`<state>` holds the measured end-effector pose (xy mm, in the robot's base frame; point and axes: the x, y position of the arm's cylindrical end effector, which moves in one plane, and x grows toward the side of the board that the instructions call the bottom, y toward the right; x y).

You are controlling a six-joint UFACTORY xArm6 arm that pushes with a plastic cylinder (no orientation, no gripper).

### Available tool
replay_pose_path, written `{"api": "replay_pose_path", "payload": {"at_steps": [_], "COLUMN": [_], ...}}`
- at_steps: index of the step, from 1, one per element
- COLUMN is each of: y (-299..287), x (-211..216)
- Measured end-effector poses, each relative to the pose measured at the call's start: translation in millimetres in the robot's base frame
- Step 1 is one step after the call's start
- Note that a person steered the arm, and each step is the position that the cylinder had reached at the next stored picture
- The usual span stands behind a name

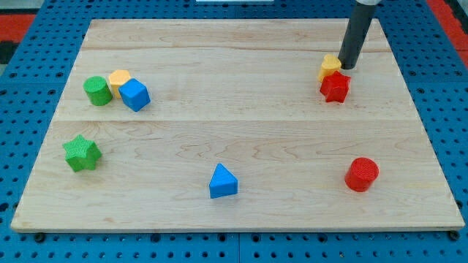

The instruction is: Move red circle towards the top center

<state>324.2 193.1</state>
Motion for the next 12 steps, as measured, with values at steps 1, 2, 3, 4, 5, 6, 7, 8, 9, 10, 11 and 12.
{"api": "replay_pose_path", "payload": {"at_steps": [1,2,3,4,5,6,7,8,9,10,11,12], "y": [30,89,135,152,148,143,143,143,132,99,67,-4], "x": [0,19,63,104,144,161,183,215,229,238,250,250]}}
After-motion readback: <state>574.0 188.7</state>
